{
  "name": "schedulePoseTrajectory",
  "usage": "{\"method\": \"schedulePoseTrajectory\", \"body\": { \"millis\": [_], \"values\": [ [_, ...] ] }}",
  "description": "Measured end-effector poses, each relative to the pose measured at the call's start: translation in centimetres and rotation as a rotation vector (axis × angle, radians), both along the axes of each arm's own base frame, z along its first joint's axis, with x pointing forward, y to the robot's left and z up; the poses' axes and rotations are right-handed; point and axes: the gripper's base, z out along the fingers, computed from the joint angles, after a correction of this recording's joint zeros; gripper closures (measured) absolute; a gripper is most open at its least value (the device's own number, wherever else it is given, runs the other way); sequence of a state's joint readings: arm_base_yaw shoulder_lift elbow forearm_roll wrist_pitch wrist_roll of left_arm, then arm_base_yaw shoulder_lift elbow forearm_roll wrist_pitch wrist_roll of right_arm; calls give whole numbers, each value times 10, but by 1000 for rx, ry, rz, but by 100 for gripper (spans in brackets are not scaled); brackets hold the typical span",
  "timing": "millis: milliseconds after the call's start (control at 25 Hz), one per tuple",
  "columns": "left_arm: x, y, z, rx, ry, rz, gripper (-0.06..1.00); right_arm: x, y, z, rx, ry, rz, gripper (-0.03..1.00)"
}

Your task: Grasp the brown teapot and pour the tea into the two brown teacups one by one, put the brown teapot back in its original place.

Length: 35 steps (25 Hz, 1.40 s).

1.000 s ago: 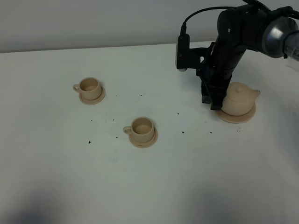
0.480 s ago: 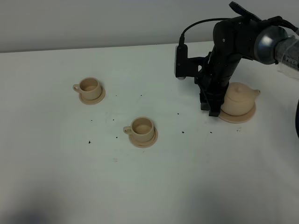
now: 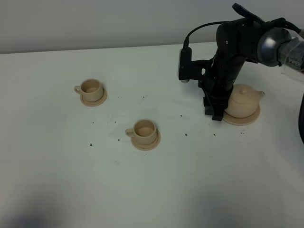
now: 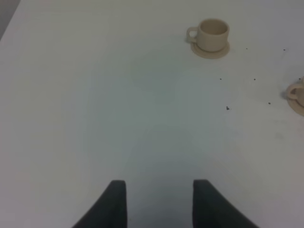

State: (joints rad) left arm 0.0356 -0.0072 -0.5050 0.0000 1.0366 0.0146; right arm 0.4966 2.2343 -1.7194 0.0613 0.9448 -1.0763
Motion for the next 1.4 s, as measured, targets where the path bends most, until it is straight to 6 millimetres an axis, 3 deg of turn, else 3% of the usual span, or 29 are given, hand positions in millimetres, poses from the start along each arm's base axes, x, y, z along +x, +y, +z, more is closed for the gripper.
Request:
{"method": "schedulePoseTrajectory", "body": {
  "millis": [1400],
  "values": [
    [0, 0, 0, 0, 0, 0, 57, -20, -11, -1, -114, 239, -138, 50]
  ]
}}
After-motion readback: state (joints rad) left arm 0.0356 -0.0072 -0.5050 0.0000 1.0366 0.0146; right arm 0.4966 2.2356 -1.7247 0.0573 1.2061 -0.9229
